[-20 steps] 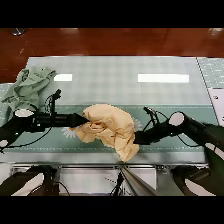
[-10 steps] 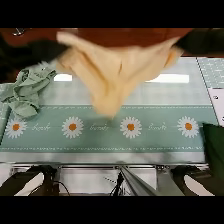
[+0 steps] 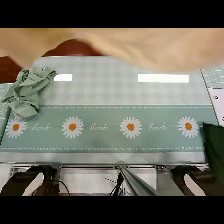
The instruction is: Fold the shirts.
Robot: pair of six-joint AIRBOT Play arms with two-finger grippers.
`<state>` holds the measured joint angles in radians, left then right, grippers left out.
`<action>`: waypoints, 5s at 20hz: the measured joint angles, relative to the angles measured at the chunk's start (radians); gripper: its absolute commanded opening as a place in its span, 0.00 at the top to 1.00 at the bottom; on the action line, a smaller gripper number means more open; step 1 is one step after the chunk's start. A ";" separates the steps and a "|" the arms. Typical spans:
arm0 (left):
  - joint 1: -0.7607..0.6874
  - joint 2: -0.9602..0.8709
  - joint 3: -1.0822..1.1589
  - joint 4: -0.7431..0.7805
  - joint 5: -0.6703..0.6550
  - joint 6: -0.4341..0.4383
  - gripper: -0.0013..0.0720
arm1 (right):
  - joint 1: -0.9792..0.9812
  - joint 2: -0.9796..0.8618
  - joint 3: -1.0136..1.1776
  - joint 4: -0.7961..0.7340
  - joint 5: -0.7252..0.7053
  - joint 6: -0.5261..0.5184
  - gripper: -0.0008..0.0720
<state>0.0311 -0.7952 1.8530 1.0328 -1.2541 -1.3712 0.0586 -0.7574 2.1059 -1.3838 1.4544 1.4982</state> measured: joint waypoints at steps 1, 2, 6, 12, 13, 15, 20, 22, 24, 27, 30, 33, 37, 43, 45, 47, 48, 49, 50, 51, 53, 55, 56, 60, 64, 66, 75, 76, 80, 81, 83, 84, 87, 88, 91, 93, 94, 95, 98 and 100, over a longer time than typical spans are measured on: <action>0.000 0.024 -0.003 0.021 -0.038 -0.018 0.93 | -0.001 0.035 -0.022 -0.024 0.014 0.010 0.97; 0.000 0.047 -0.017 0.031 -0.075 -0.031 0.93 | -0.001 0.065 -0.048 -0.044 0.036 0.020 0.97; 0.000 0.121 -0.204 -0.033 -0.234 -0.060 0.93 | -0.001 0.158 -0.197 -0.106 0.097 0.063 0.97; 0.000 0.200 -0.804 -0.158 -0.329 -0.051 0.93 | -0.001 0.200 -0.569 -0.134 0.111 0.102 0.97; 0.000 0.200 -0.909 -0.166 -0.301 -0.040 0.93 | -0.001 0.200 -0.662 -0.129 0.087 0.109 0.97; -0.009 0.183 -1.106 -0.176 -0.190 -0.011 0.93 | -0.001 0.179 -0.843 -0.084 0.008 0.115 0.97; -0.110 0.016 -1.347 -0.231 0.248 0.040 0.93 | -0.001 -0.085 -1.071 0.080 -0.277 0.058 0.96; -0.153 -0.075 -1.349 -0.246 0.394 0.060 0.48 | -0.001 -0.231 -1.059 0.153 -0.370 0.026 0.54; -0.177 -0.159 -1.318 -0.256 0.469 0.070 0.02 | -0.001 -0.379 -1.009 0.227 -0.423 -0.002 0.11; -0.166 -0.241 -1.215 -0.175 0.439 0.086 0.02 | -0.012 -0.549 -0.898 0.292 -0.406 -0.032 0.11; -0.077 -0.264 -1.053 0.035 0.311 0.023 0.03 | -0.092 -0.602 -0.793 0.275 -0.278 -0.054 0.11; 0.058 -0.259 -0.920 0.164 0.200 -0.069 0.03 | -0.250 -0.528 -0.809 0.274 -0.200 -0.070 0.13; 0.151 -0.342 -0.864 0.023 0.037 -0.003 0.03 | -0.427 -0.290 -1.144 0.315 -0.206 -0.098 0.13; 0.079 -0.618 -0.845 -0.137 -0.314 0.185 0.03 | -0.492 0.036 -1.666 0.444 -0.189 -0.158 0.13; 0.051 -0.666 -0.844 -0.090 -0.324 0.195 0.03 | -0.497 0.082 -1.728 0.482 -0.176 -0.167 0.13; 0.034 -0.692 -0.843 -0.069 -0.304 0.200 0.03 | -0.500 0.105 -1.760 0.512 -0.155 -0.172 0.13; 0.027 -0.699 -0.842 -0.071 -0.286 0.203 0.03 | -0.496 0.113 -1.770 0.520 -0.145 -0.174 0.13; 0.020 -0.705 -0.842 -0.080 -0.266 0.208 0.03 | -0.483 0.118 -1.778 0.521 -0.132 -0.174 0.13; 0.014 -0.709 -0.842 -0.100 -0.241 0.215 0.03 | -0.464 0.121 -1.783 0.520 -0.124 -0.169 0.13; 0.010 -0.711 -0.842 -0.119 -0.221 0.224 0.03 | -0.436 0.124 -1.787 0.516 -0.122 -0.155 0.13; 0.004 -0.715 -0.841 -0.170 -0.188 0.241 0.29 | -0.369 0.127 -1.792 0.483 -0.130 -0.103 0.13; 0.001 -0.717 -0.838 -0.206 -0.169 0.258 0.93 | -0.292 0.129 -1.794 0.454 -0.156 -0.046 0.13; 0.000 -0.718 -0.836 -0.221 -0.163 0.269 0.93 | -0.248 0.129 -1.795 0.446 -0.169 -0.019 0.13; -0.002 -0.718 -0.833 -0.261 -0.172 0.316 0.93 | -0.069 0.127 -1.796 0.427 -0.228 0.084 0.13; -0.002 -0.718 -0.833 -0.277 -0.170 0.330 0.93 | 0.095 0.032 -1.795 0.456 -0.339 0.141 0.13; -0.002 -0.718 -0.833 -0.280 -0.170 0.333 0.93 | 0.144 -0.051 -1.779 0.491 -0.408 0.129 0.13; -0.002 -0.718 -0.833 -0.285 -0.169 0.337 0.93 | 0.233 -0.452 -1.563 0.619 -0.525 0.004 0.18; -0.002 -0.718 -0.833 -0.286 -0.168 0.337 0.93 | 0.251 -0.481 -1.539 0.631 -0.532 -0.023 0.28; 0.002 -0.718 -0.819 -0.350 -0.167 0.338 0.93 | 0.302 -0.541 -1.446 0.624 -0.544 -0.091 0.97; 0.002 -0.718 -0.809 -0.370 -0.167 0.338 0.93 | 0.307 -0.546 -1.418 0.628 -0.544 -0.098 0.97; 0.003 -0.710 -0.783 -0.407 -0.167 0.337 0.93 | 0.314 -0.553 -1.363 0.602 -0.507 -0.111 0.97; 0.003 -0.702 -0.767 -0.420 -0.167 0.336 0.93 | 0.314 -0.554 -1.328 0.578 -0.492 -0.110 0.97; 0.015 -0.650 -0.679 -0.482 -0.159 0.322 0.93 | 0.277 -0.519 -1.151 0.437 -0.390 -0.064 0.97; 0.022 -0.623 -0.639 -0.511 -0.142 0.317 0.93 | 0.249 -0.498 -1.063 0.387 -0.357 -0.050 0.97; 0.040 -0.507 -0.478 -0.591 0.014 0.292 0.93 | 0.137 -0.450 -0.660 0.310 -0.263 -0.012 0.97; 0.045 -0.420 -0.361 -0.630 0.156 0.285 0.93 | 0.078 -0.435 -0.351 0.291 -0.214 0.002 0.97; 0.048 -0.379 -0.308 -0.637 0.218 0.283 0.93 | 0.060 -0.423 -0.216 0.289 -0.188 0.005 0.97; 0.053 -0.333 -0.256 -0.638 0.275 0.281 0.93 | 0.045 -0.402 -0.104 0.286 -0.166 0.007 0.97; 0.068 -0.188 -0.159 -0.566 0.364 0.266 0.93 | 0.023 -0.291 0.047 0.264 -0.114 0.005 0.97; 0.073 -0.090 -0.132 -0.458 0.372 0.219 0.93 | 0.016 -0.190 0.046 0.219 -0.076 0.002 0.97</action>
<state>0.1040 -0.8856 1.7210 0.5751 -0.8822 -1.1526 0.0742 -0.9478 2.1521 -1.1648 1.3785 1.4998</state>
